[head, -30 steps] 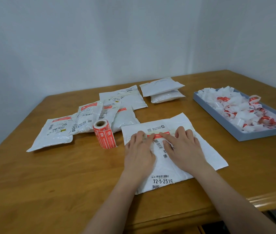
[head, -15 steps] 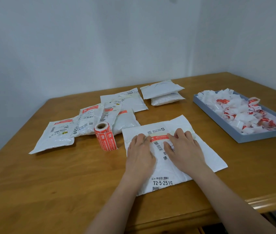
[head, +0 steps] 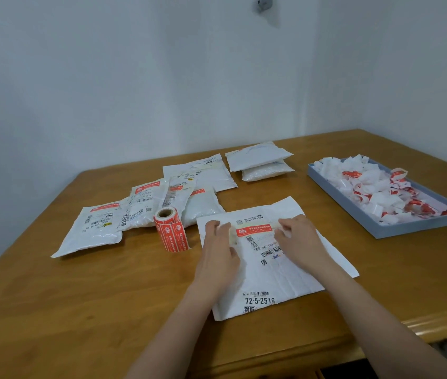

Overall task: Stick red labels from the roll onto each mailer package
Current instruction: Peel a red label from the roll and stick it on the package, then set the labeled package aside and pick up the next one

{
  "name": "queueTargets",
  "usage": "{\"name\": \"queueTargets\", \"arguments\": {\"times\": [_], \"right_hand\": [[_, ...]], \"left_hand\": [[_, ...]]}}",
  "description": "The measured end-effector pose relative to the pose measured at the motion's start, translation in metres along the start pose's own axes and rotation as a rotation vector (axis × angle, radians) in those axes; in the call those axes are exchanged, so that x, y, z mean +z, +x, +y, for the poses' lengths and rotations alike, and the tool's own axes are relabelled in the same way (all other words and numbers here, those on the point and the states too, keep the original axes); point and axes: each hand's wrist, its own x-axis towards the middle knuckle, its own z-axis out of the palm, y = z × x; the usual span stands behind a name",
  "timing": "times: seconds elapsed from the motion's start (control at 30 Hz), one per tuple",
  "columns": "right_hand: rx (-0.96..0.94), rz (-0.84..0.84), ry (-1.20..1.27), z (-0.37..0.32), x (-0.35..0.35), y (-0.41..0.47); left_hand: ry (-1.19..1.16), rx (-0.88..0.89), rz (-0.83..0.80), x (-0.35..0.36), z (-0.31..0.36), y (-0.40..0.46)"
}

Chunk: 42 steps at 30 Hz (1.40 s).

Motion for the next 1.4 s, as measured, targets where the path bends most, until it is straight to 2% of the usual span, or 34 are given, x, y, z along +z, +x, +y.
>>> {"name": "queueTargets", "arguments": {"times": [0.33,0.6,0.9,1.07,1.23,1.4], "right_hand": [[-0.128,0.001,0.042,-0.032,-0.026,0.032],[-0.175,-0.035,0.045,-0.069,-0.014,0.074],[-0.160,-0.182,0.057,-0.088,0.022,0.121],[-0.179,-0.316,-0.037,-0.098,0.047,0.152],[-0.120,-0.473,-0.165,-0.100,0.071,0.173],[-0.142,-0.515,-0.179,-0.096,0.100,0.204]], "left_hand": [[-0.117,0.048,0.117,-0.067,0.018,0.049],[-0.156,0.015,0.141,-0.102,-0.003,0.100],[-0.031,-0.088,-0.004,-0.109,-0.054,0.157],[0.054,-0.099,-0.127,-0.103,-0.073,0.188],[0.133,-0.124,-0.275,-0.098,-0.088,0.212],[0.149,-0.140,-0.352,-0.089,-0.101,0.235]]}}
